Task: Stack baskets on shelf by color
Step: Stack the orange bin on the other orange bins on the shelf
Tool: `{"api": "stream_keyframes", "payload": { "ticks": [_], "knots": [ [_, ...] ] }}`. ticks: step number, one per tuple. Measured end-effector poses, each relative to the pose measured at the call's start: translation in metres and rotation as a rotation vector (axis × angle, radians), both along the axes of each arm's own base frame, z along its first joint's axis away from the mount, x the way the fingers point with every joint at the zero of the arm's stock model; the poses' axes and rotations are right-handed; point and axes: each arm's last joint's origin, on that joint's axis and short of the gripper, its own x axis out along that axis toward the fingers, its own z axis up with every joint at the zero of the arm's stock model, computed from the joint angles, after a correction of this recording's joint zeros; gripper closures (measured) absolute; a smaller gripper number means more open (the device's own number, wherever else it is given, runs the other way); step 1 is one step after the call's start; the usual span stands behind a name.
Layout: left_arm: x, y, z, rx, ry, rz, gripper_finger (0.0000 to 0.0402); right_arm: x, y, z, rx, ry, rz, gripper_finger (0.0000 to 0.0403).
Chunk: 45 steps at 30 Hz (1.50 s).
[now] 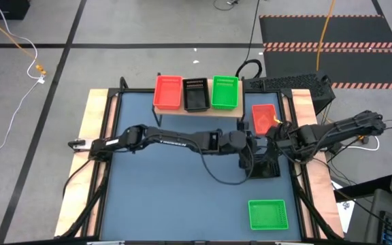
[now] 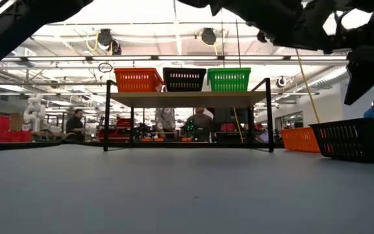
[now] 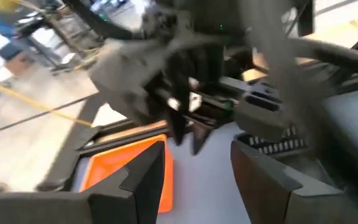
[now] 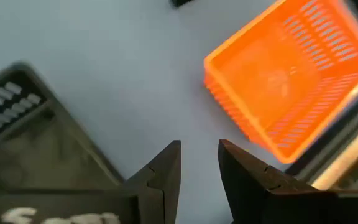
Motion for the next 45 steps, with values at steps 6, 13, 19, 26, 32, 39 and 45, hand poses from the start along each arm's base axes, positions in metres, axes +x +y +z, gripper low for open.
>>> {"api": "stream_keyframes", "payload": {
  "ticks": [6, 13, 19, 26, 32, 39, 45],
  "knots": [
    [-0.007, -0.025, 0.013, 0.063, -0.013, 0.008, 0.0216, 0.011, 0.001, -0.016, 0.071, 0.009, 0.035, 0.0303],
    [-0.014, -0.041, 0.019, 0.034, 0.002, 0.017, 0.0216, 0.016, -0.004, -0.020, -0.026, -0.002, -0.089, 0.0303],
    [-0.019, -0.054, 0.011, -0.024, 0.074, 0.015, 0.0216, 0.017, -0.006, -0.021, -0.087, -0.034, -0.177, 0.0303],
    [-0.023, -0.058, 0.005, -0.087, 0.126, 0.048, 0.0215, 0.014, -0.016, -0.019, -0.210, -0.113, -0.357, 0.0303],
    [-0.025, -0.066, 0.003, -0.096, 0.150, 0.034, 0.0215, 0.013, -0.028, -0.018, -0.275, -0.128, -0.467, 0.0303],
    [-0.026, -0.070, 0.003, -0.099, 0.154, 0.023, 0.0215, 0.012, -0.045, -0.016, -0.372, -0.137, -0.591, 0.0303],
    [-0.026, -0.069, 0.003, -0.102, 0.150, 0.029, 0.0215, 0.017, -0.070, -0.013, -0.396, -0.187, -0.690, 0.0303]
  ]
}}
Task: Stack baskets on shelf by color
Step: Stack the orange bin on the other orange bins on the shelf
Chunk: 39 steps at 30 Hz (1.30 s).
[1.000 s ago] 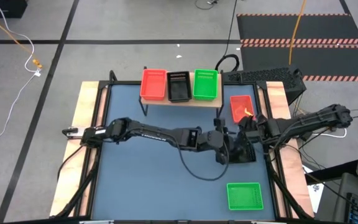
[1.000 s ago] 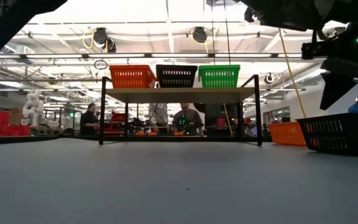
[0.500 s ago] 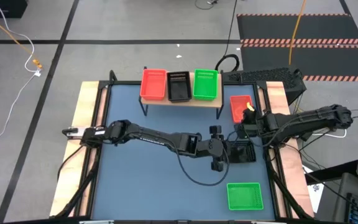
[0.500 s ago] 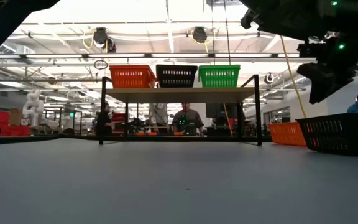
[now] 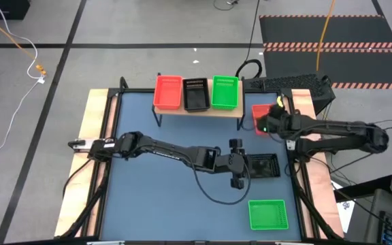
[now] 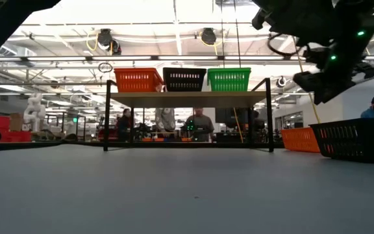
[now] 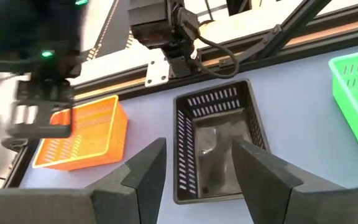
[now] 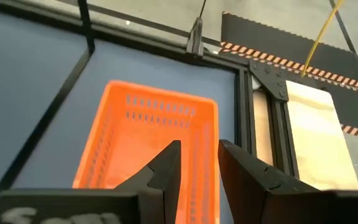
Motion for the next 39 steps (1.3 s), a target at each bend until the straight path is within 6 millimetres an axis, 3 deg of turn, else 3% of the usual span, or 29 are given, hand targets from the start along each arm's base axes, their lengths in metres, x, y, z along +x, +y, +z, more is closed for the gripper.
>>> {"api": "stream_keyframes", "payload": {
  "ticks": [9, 14, 18, 29, 39],
  "knots": [
    [-0.003, -0.007, -0.002, 0.001, 0.027, -0.011, 0.0215, -0.003, -0.050, 0.003, 0.086, -0.075, -0.034, 0.0303],
    [-0.006, -0.014, -0.005, 0.008, 0.056, -0.023, 0.0215, -0.019, -0.072, -0.010, 0.215, -0.016, -0.136, 0.0303],
    [-0.008, -0.018, -0.007, 0.014, 0.082, -0.032, 0.0215, -0.021, -0.084, -0.019, 0.298, -0.001, -0.118, 0.0303],
    [-0.012, -0.021, -0.011, 0.021, 0.135, -0.034, 0.0215, -0.019, -0.088, -0.027, 0.351, -0.002, -0.100, 0.0303],
    [-0.016, -0.026, -0.014, 0.011, 0.168, -0.029, 0.0215, -0.023, -0.084, -0.060, 0.422, 0.012, -0.090, 0.0322]
  ]
}}
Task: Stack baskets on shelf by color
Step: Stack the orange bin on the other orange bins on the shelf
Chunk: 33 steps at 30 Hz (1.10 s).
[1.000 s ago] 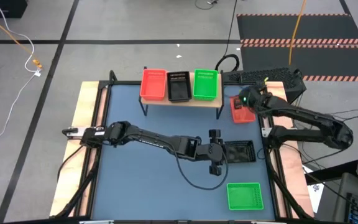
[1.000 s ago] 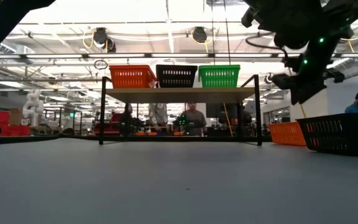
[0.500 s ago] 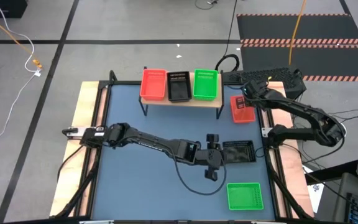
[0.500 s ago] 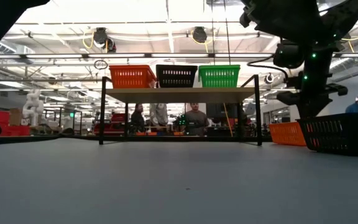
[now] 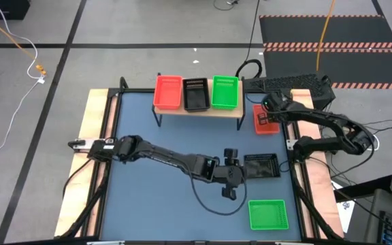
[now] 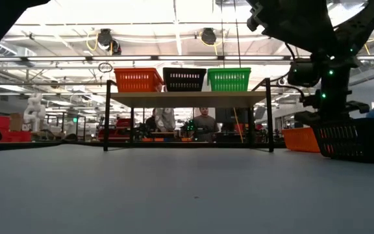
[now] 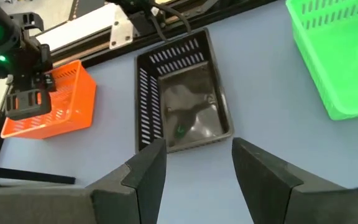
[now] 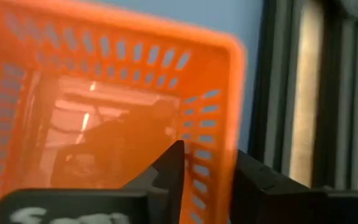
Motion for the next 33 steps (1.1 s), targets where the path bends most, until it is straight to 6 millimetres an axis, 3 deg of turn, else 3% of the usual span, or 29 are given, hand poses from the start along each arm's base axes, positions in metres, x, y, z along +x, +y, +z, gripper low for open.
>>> {"api": "stream_keyframes", "payload": {
  "ticks": [6, 20, 26, 33],
  "knots": [
    [0.000, 0.000, 0.000, 0.002, 0.002, -0.001, 0.0215, -0.003, 0.002, 0.001, 0.007, -0.059, 0.019, 0.0394],
    [0.000, 0.002, 0.000, 0.085, 0.012, 0.000, 0.0216, -0.023, 0.022, 0.057, -0.387, -0.236, -0.059, 0.0401],
    [0.001, 0.017, 0.001, 0.223, 0.001, 0.120, 0.0215, -0.029, 0.037, 0.079, -0.490, -0.400, 0.053, 0.0401],
    [0.005, 0.030, 0.002, 0.255, -0.001, 0.146, 0.0215, -0.029, 0.055, 0.103, -0.663, -0.580, 0.177, 0.0402]
  ]
}}
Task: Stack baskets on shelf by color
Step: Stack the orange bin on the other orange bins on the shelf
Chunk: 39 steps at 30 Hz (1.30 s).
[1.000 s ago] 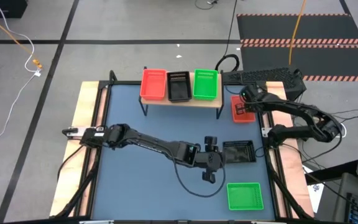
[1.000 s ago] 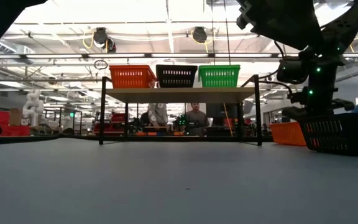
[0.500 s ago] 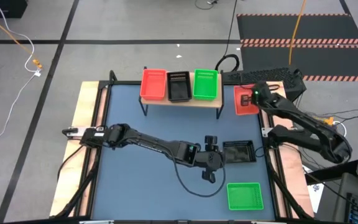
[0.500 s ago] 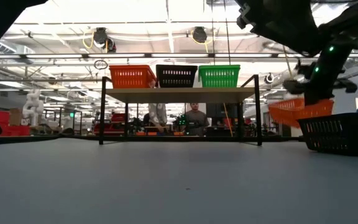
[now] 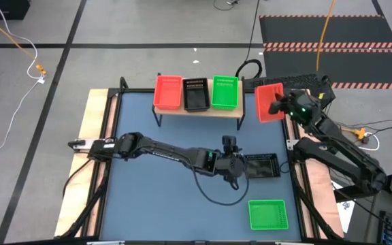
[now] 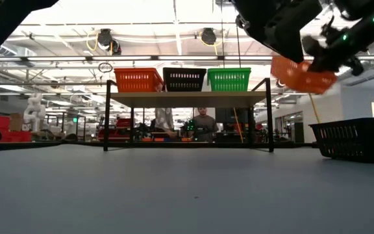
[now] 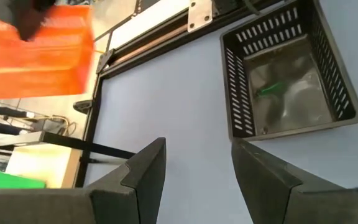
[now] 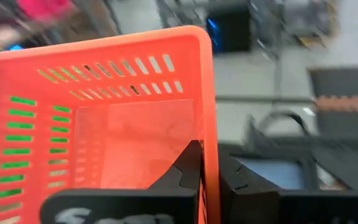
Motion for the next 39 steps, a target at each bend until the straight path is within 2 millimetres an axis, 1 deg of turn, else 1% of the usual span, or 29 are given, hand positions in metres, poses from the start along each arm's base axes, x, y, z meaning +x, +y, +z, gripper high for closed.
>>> {"api": "stream_keyframes", "payload": {
  "ticks": [3, 6, 9, 12, 15, 17, 20, 24, 26, 28, 31, 34, 36, 39],
  "knots": [
    [0.000, 0.002, 0.000, 0.009, 0.005, -0.002, 0.0215, 0.005, 0.006, 0.013, -0.093, -0.108, 0.096, 0.0402],
    [0.000, 0.002, 0.000, 0.010, 0.006, -0.003, 0.0215, 0.014, 0.013, 0.027, -0.203, -0.186, 0.302, 0.0402],
    [-0.001, -0.001, 0.000, 0.017, 0.014, -0.010, 0.0215, 0.022, 0.021, 0.035, -0.281, -0.233, 0.515, 0.0402],
    [-0.007, -0.012, 0.004, 0.051, 0.036, -0.022, 0.0215, 0.029, 0.031, 0.039, -0.342, -0.238, 0.716, 0.0402],
    [-0.022, -0.026, 0.019, 0.092, 0.064, -0.023, 0.0215, 0.036, 0.040, 0.039, -0.370, -0.221, 0.889, 0.0402],
    [-0.035, -0.037, 0.034, 0.106, 0.070, -0.036, 0.0215, 0.041, 0.045, 0.036, -0.378, -0.191, 0.977, 0.0402],
    [-0.054, -0.055, 0.051, 0.110, 0.082, -0.069, 0.0215, 0.053, 0.052, 0.028, -0.369, -0.117, 1.094, 0.0403],
    [-0.081, -0.075, 0.074, 0.135, 0.130, -0.170, 0.0215, 0.074, 0.061, 0.012, -0.302, -0.008, 1.226, 0.0403],
    [-0.093, -0.081, 0.085, 0.152, 0.155, -0.245, 0.0215, 0.087, 0.067, 0.002, -0.274, 0.049, 1.300, 0.0403],
    [-0.099, -0.083, 0.096, 0.159, 0.156, -0.316, 0.0215, 0.099, 0.077, -0.007, -0.256, 0.096, 1.376, 0.0403],
    [-0.103, -0.081, 0.105, 0.136, 0.172, -0.436, 0.0215, 0.115, 0.093, -0.017, -0.269, 0.128, 1.457, 0.0403],
    [-0.100, -0.077, 0.105, 0.088, 0.179, -0.519, 0.0216, 0.127, 0.109, -0.025, -0.293, 0.153, 1.501, 0.0403],
    [-0.095, -0.072, 0.099, 0.062, 0.204, -0.576, 0.0216, 0.132, 0.118, -0.029, -0.304, 0.170, 1.527, 0.0403],
    [-0.085, -0.069, 0.085, 0.048, 0.246, -0.643, 0.0216, 0.141, 0.132, -0.031, -0.321, 0.205, 1.543, 0.0403]
  ]
}}
